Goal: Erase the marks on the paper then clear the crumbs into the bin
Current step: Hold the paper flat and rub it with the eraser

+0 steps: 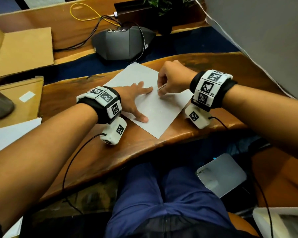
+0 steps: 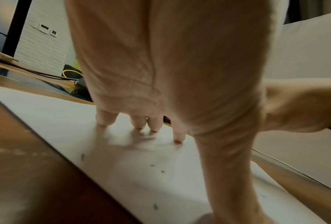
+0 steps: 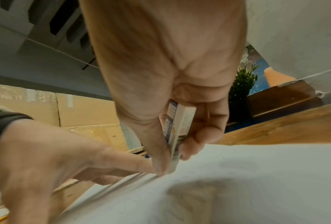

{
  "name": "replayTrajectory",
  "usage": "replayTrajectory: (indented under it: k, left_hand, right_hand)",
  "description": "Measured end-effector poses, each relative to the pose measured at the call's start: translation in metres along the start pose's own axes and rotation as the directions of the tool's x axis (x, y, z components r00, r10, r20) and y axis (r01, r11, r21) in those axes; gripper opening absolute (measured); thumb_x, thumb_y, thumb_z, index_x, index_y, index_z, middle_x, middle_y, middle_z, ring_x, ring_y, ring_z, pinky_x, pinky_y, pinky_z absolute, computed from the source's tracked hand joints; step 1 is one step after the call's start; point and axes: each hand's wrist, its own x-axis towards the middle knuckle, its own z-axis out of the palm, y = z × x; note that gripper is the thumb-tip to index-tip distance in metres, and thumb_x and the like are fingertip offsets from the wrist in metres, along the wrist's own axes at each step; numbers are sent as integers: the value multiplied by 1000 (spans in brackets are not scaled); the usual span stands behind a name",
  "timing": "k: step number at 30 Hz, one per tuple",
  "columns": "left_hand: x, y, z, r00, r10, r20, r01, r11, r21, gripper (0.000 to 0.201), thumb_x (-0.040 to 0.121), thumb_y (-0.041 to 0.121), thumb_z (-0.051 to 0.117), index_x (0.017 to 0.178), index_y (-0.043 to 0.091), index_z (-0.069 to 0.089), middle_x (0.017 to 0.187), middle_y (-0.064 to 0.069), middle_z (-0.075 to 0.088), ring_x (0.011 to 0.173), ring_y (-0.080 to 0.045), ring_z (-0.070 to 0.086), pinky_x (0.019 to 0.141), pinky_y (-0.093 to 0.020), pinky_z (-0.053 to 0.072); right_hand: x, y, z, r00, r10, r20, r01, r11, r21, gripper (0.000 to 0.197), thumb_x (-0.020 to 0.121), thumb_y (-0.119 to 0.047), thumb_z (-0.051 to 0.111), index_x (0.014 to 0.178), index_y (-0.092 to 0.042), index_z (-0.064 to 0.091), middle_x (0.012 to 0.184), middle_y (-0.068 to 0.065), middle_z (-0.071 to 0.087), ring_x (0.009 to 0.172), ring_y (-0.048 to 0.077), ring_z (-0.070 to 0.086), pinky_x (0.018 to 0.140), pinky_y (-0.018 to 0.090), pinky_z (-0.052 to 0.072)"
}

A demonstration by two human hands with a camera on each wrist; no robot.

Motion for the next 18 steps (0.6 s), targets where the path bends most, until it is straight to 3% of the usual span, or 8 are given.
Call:
replayTrajectory:
  k: [5, 9, 12, 14, 18]
  left_hand:
    - [-4, 1, 2, 1000, 10, 20, -11, 1000, 6, 126, 62, 67, 78, 152, 47, -8, 162, 8, -19, 151, -18, -7, 120, -48, 9]
    - [-9, 8, -3, 1000, 1, 23, -2, 1000, 7, 121, 67, 62, 78, 154, 42, -4, 163, 4, -16, 151, -22, -3, 119, -48, 12]
    - [-4, 4, 0, 999, 14, 30, -15, 999, 36, 126, 63, 67, 76, 152, 46, -10, 162, 6, -21, 151, -19, -11, 119, -51, 10]
    - [-4, 3, 1, 1000, 5, 31, -6, 999, 47, 126, 64, 67, 76, 152, 45, -12, 162, 7, -21, 151, -19, -10, 119, -50, 11]
    - [-8, 7, -1, 1000, -7, 28, 6, 999, 39, 122, 67, 66, 75, 154, 42, -6, 163, 6, -19, 151, -22, -3, 118, -50, 16]
  right_hand:
    - [0, -17, 18, 999, 5, -51, -6, 999, -31, 11, 77, -17, 83, 80, -10, 75, 79, 4, 69, 73, 19, 64, 61, 31, 56]
    - [-10, -31, 21, 986, -106, 130, 106, 994, 5, 12, 74, -23, 84, 73, -15, 75, 69, -2, 69, 61, 6, 59, 52, 21, 47]
    - [4, -10, 4, 999, 31, 27, -32, 999, 12, 17, 75, -27, 86, 73, -15, 74, 76, 1, 72, 67, 11, 63, 51, 18, 44]
    - [4, -10, 8, 999, 43, -33, -43, 999, -4, 15, 76, -23, 85, 76, -12, 75, 78, 3, 72, 71, 16, 65, 52, 20, 45]
    - [-10, -29, 19, 990, -80, 118, 80, 997, 5, 11, 76, -22, 83, 75, -14, 75, 71, -1, 70, 62, 8, 62, 51, 18, 47]
